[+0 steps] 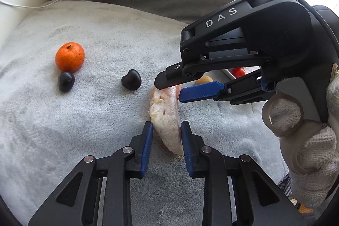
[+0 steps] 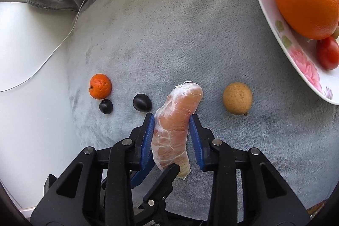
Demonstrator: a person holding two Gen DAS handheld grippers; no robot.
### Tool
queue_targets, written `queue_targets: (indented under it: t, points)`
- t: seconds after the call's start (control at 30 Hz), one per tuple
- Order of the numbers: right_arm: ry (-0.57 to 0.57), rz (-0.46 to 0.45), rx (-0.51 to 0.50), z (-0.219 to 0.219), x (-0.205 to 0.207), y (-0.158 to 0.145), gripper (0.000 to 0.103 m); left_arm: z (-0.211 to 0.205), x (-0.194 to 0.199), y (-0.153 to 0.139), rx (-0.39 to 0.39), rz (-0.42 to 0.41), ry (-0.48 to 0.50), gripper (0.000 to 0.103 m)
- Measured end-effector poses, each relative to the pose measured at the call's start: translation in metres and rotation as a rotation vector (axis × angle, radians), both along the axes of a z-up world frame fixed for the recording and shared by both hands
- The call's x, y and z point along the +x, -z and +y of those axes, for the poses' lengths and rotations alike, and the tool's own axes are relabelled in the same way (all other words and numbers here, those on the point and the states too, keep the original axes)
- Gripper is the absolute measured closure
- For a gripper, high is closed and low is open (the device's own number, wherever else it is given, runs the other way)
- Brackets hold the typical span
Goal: Organize fruits
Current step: 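Close both tools around the peeled grapefruit segment and lift it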
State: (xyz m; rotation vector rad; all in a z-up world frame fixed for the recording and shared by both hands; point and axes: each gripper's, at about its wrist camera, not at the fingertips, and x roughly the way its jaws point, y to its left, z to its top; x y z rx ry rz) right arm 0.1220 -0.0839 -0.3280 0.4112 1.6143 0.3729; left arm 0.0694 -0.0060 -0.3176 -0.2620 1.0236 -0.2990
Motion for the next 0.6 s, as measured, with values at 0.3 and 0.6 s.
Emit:
queue_targets:
  t: [0.3, 0.6]
  points:
    - [0.022, -0.004, 0.043, -0.024, -0.009, -0.007, 0.079, -0.013, -0.005, 0.005, 0.02, -0.024, 0.038, 0.078]
    - [0.027, -0.008, 0.057, -0.024, -0.01, -0.006, 0.083, -0.011, 0.011, 0.017, 0.014, 0.015, 0.012, 0.078]
